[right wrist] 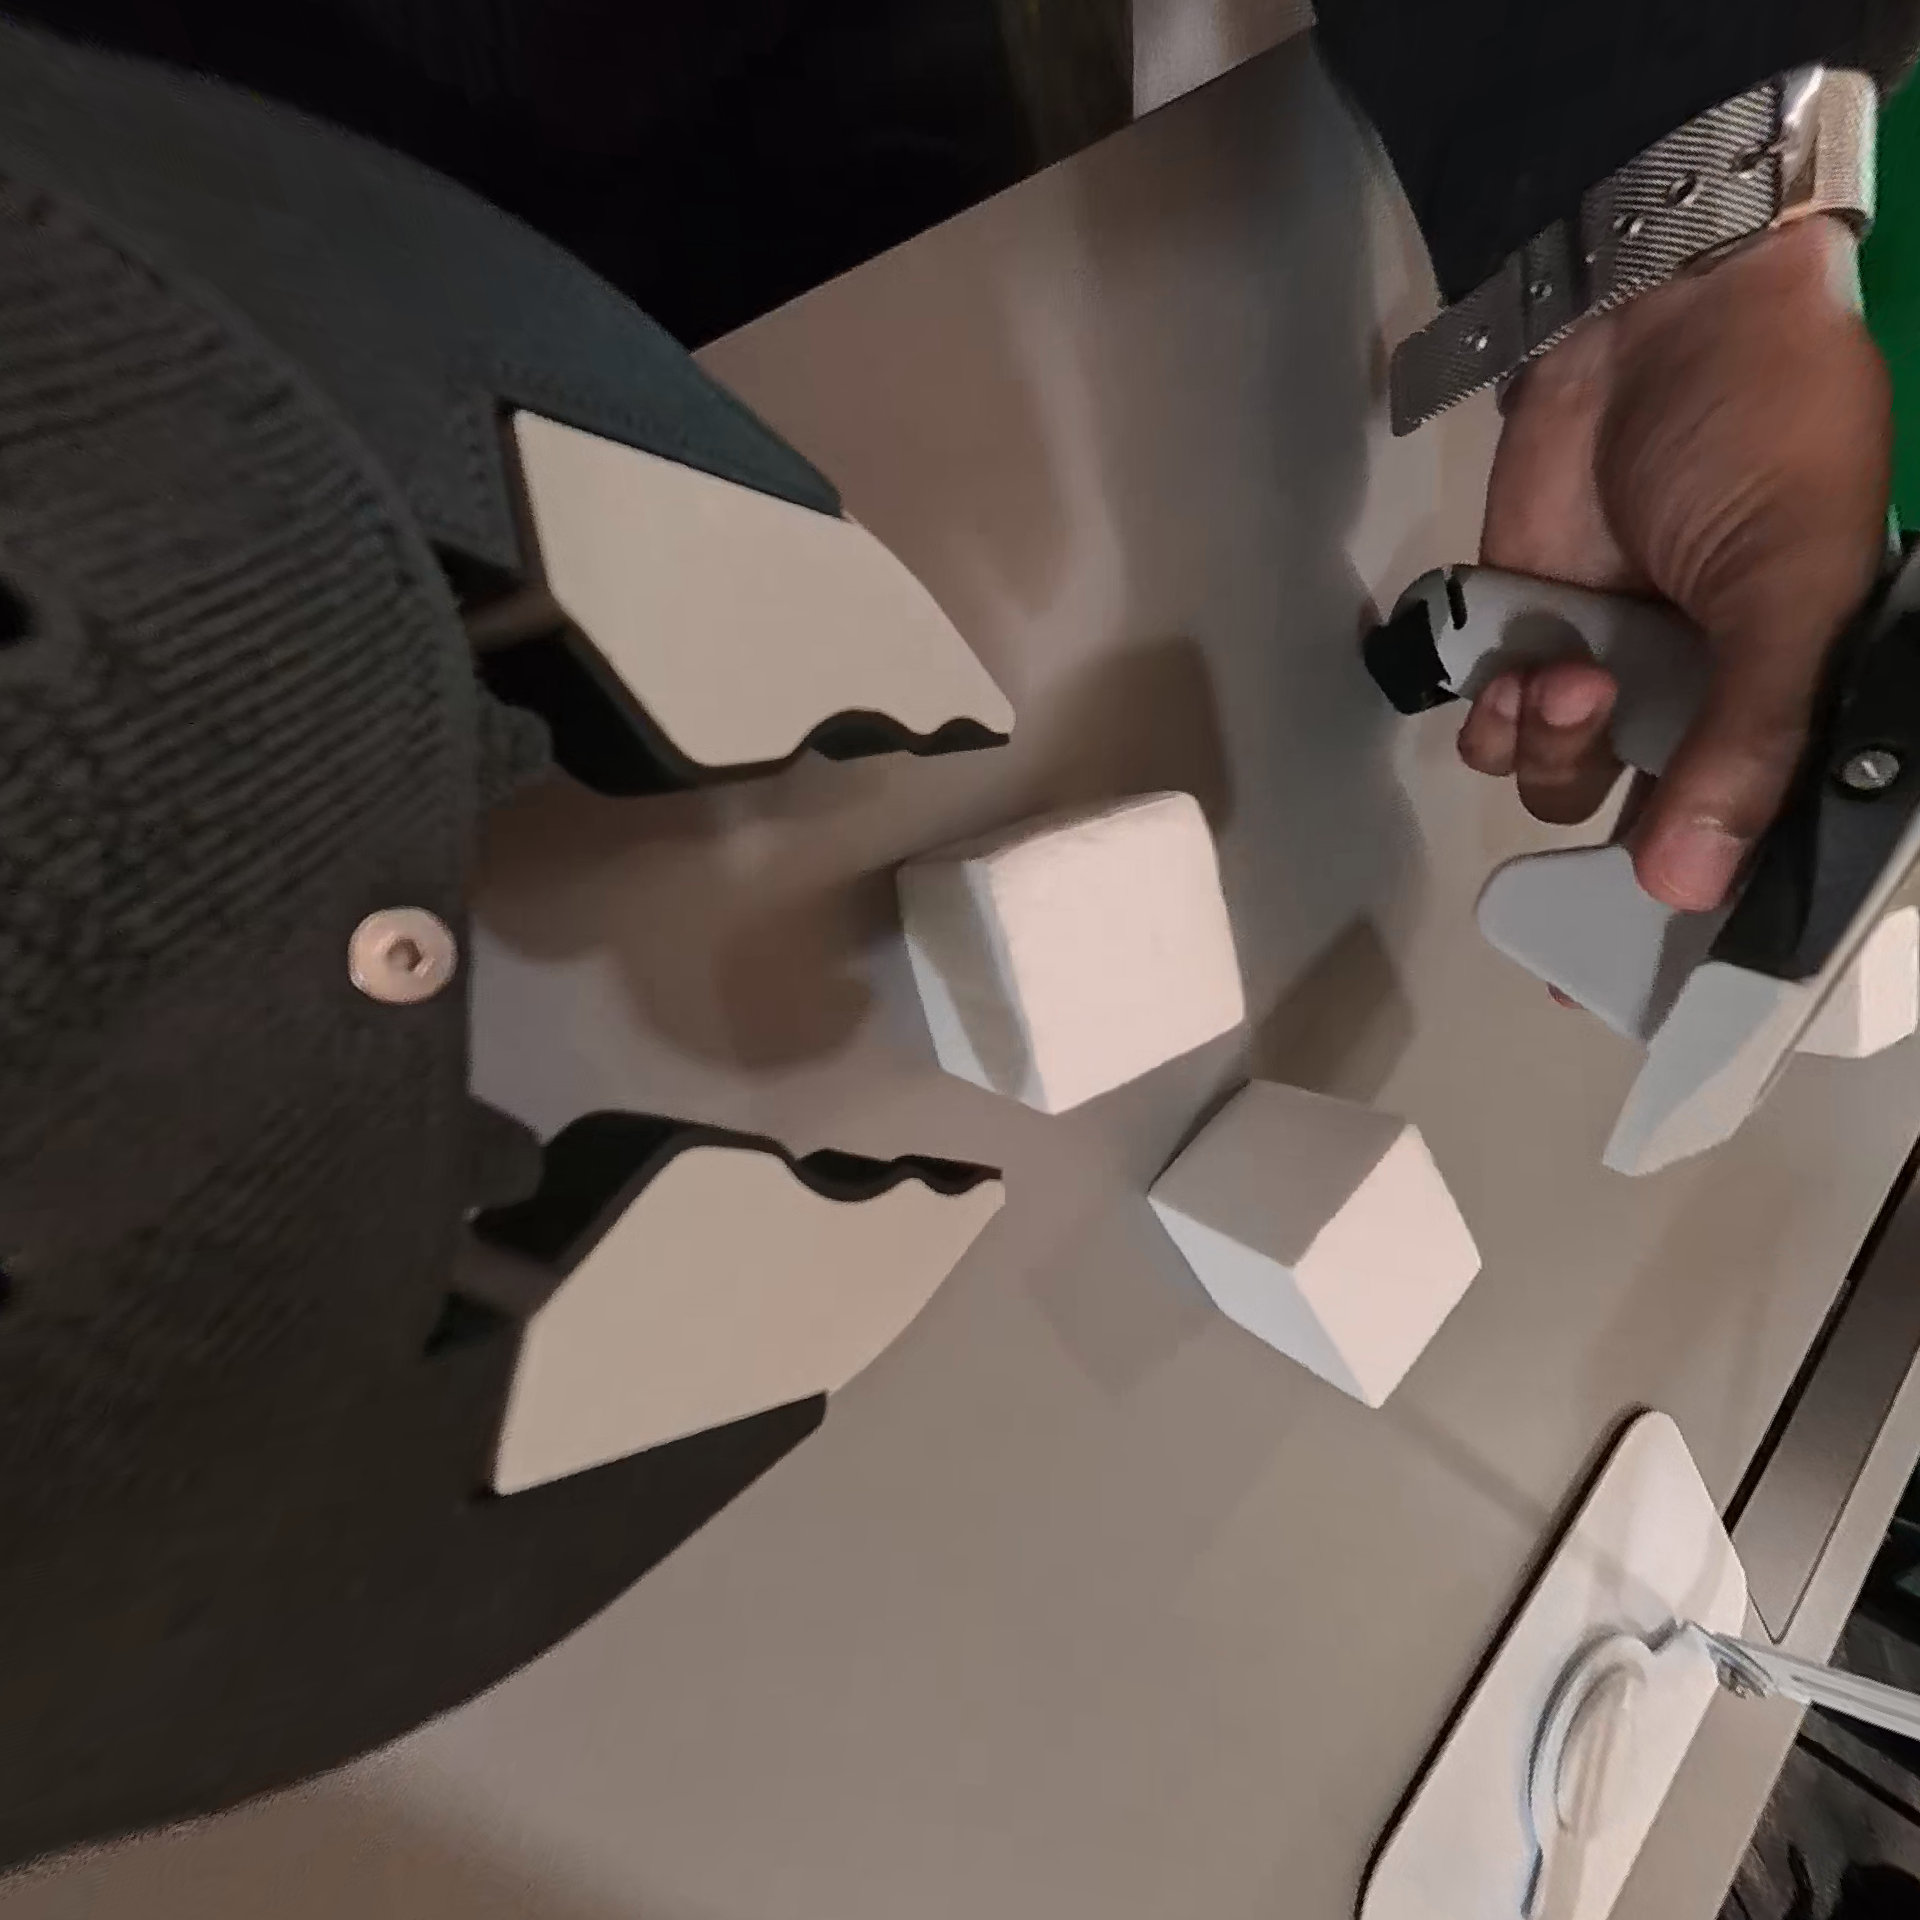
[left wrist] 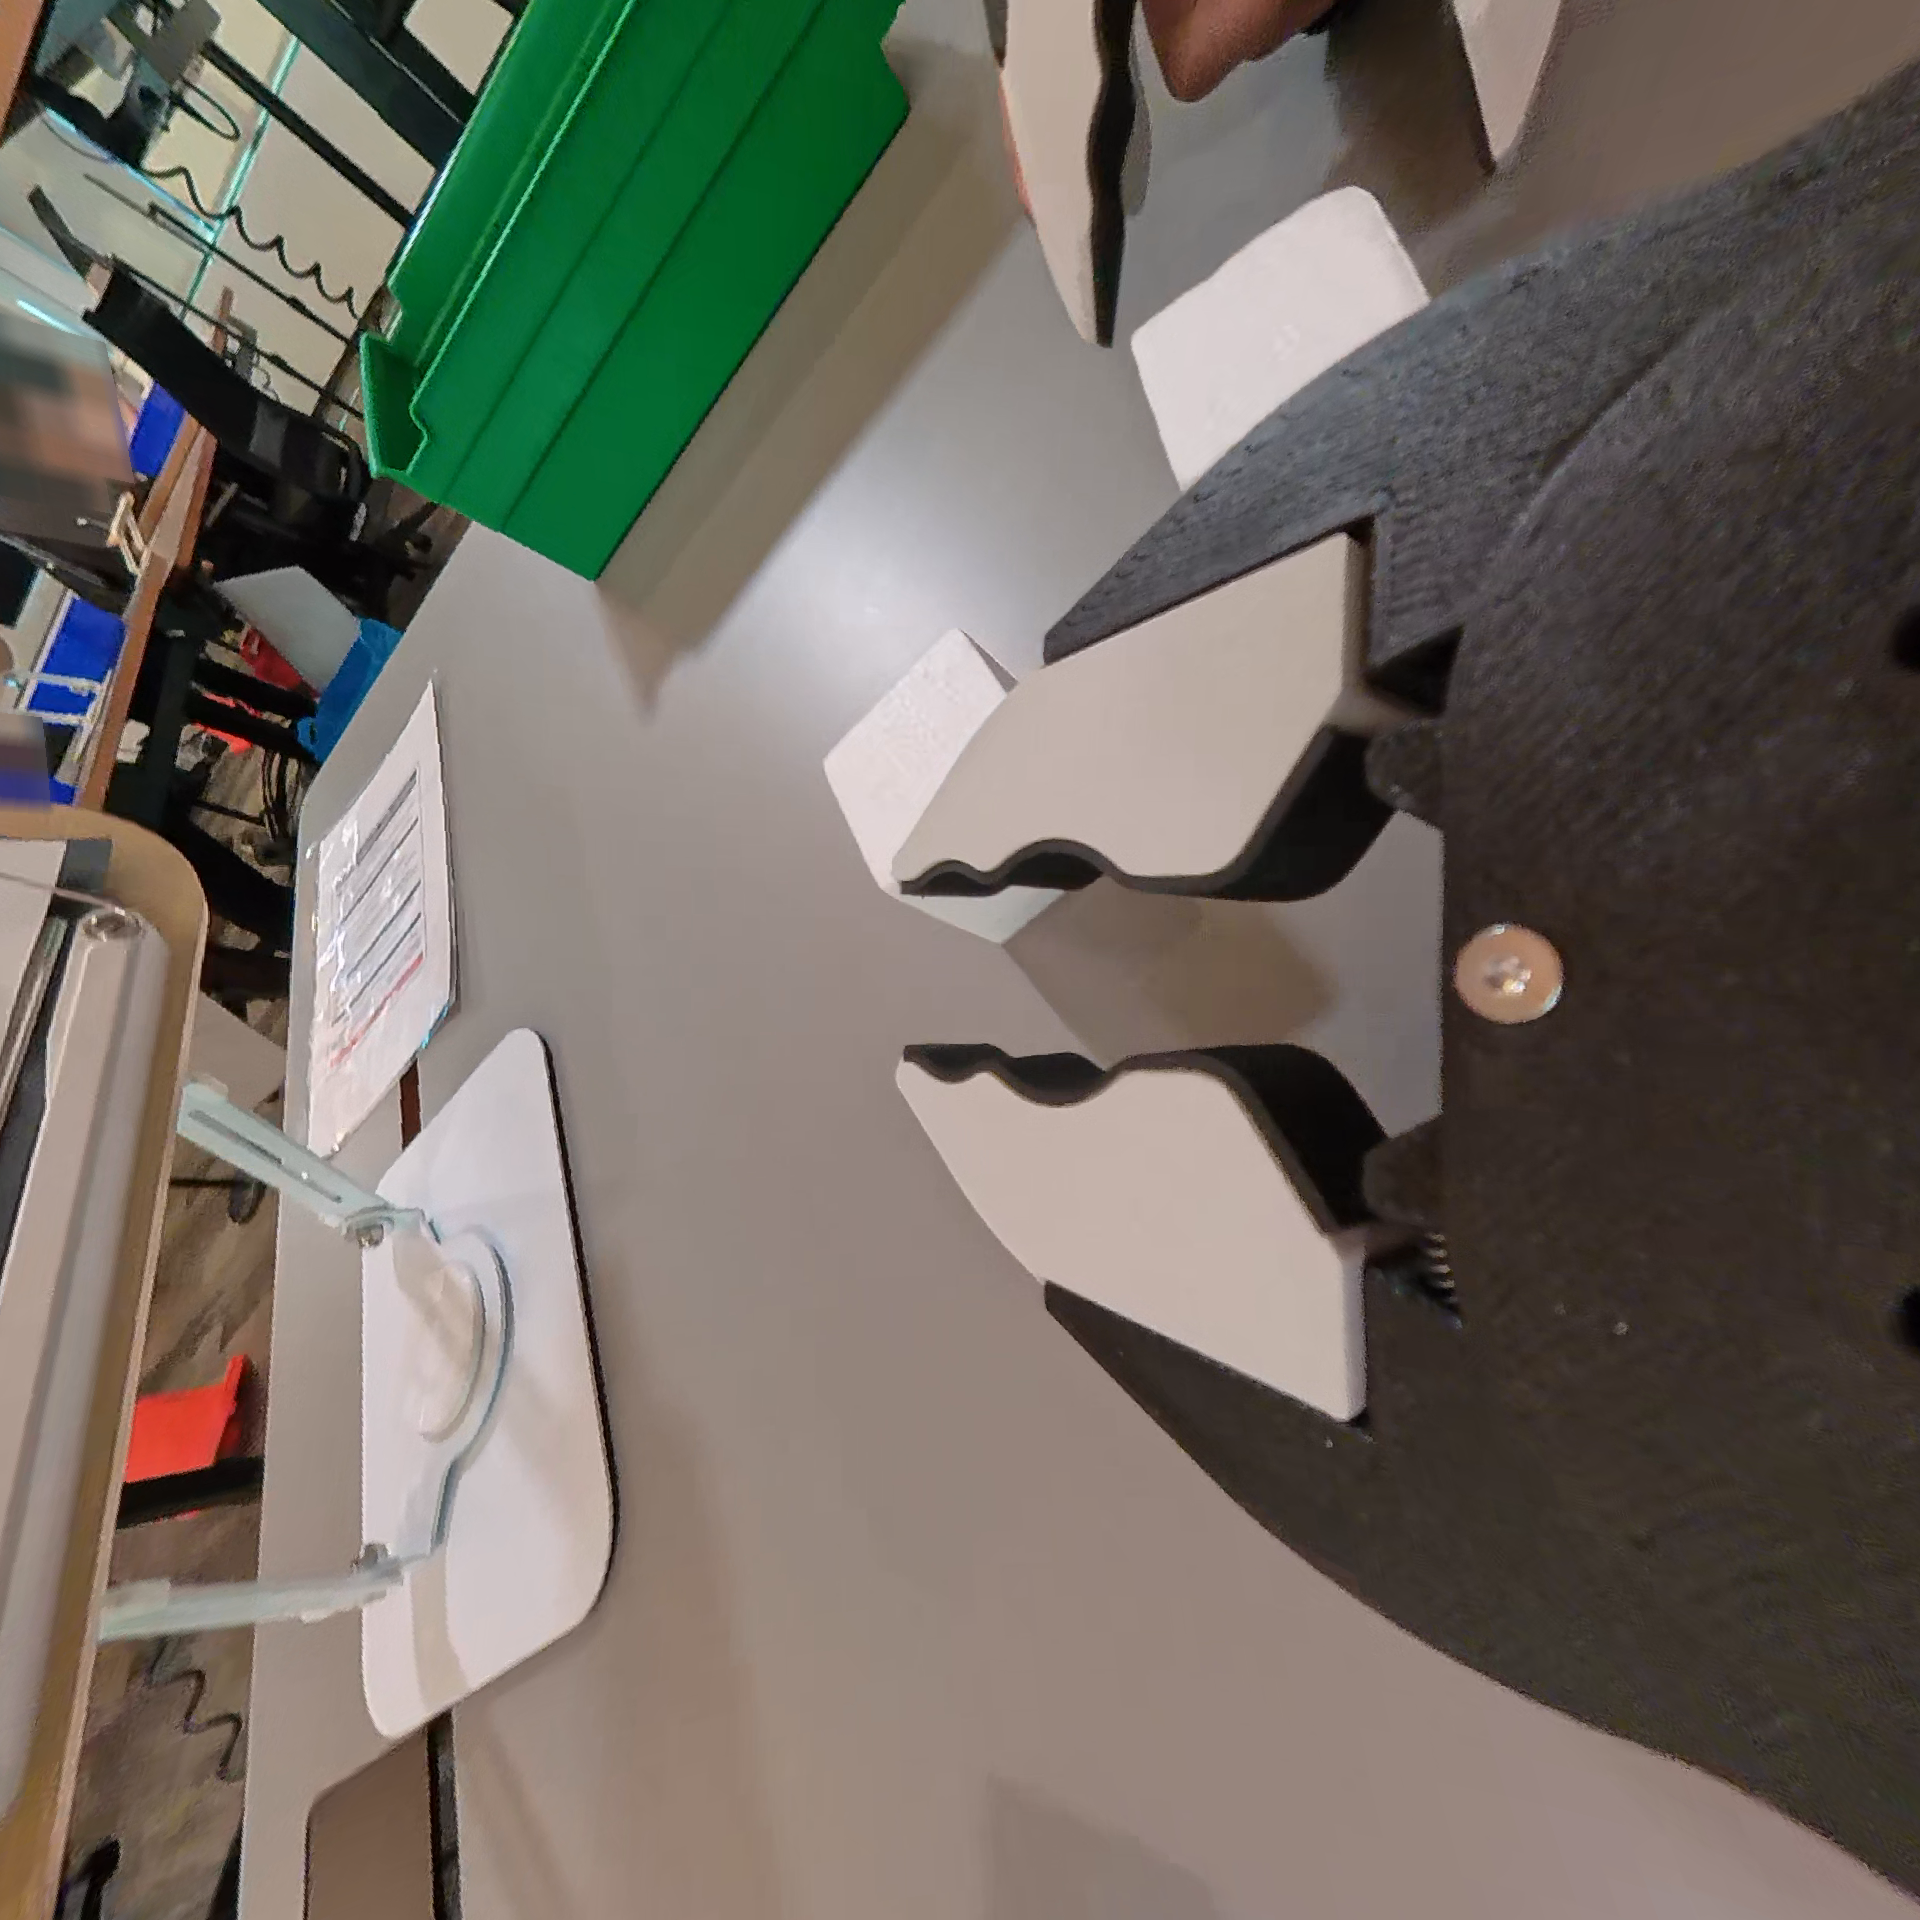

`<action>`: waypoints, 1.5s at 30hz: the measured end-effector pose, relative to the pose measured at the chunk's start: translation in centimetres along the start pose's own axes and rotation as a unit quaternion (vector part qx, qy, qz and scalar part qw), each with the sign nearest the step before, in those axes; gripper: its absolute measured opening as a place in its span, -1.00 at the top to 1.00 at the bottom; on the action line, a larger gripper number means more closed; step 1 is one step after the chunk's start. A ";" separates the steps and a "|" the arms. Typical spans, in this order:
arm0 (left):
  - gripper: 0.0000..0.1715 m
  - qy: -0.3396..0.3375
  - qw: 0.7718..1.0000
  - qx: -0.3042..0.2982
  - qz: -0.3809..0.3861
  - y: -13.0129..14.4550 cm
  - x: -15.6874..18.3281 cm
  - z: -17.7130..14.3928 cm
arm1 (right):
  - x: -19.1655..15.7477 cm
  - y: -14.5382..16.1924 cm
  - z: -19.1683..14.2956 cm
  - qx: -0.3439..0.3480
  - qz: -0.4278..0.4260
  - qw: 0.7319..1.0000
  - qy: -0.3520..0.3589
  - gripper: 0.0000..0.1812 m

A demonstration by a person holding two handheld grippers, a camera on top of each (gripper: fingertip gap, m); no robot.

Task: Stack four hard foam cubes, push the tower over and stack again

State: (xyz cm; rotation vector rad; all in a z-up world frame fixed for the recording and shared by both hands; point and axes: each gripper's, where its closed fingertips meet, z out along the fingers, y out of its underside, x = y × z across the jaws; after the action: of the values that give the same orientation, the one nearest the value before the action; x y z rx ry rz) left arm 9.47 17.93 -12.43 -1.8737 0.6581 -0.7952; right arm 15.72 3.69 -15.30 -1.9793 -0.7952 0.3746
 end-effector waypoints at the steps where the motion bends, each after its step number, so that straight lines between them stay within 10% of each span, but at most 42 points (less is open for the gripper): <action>1: 0.68 -0.005 1.000 0.000 -0.002 0.1 -0.3 -0.4 | 0.0 -0.2 0.3 0.000 0.004 1.000 -0.006 0.15; 8: 0.68 -0.047 0.999 0.009 -0.027 0.7 -3.0 -3.7 | 0.8 -0.8 1.9 -0.025 -0.024 0.999 0.008 0.37; 18: 0.68 -0.076 0.995 0.012 -0.060 1.6 -5.0 -6.6 | 5.0 -7.8 -2.0 0.176 -0.036 0.982 -0.061 0.38; 26: 0.68 -0.111 0.993 -0.009 -0.028 3.4 -5.4 -9.7 | 10.4 -10.7 -0.9 0.183 -0.037 0.977 -0.098 0.39; 45: 0.68 -0.196 0.976 0.019 -0.094 5.8 -8.4 -18.6 | 9.7 -10.4 5.7 0.072 -0.057 0.984 -0.153 0.38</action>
State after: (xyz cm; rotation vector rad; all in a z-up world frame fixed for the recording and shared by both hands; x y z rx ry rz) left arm -10.65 11.36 -13.73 -2.0015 0.2190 -0.5256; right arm 15.83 17.60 -8.80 -1.7546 -1.0390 0.6608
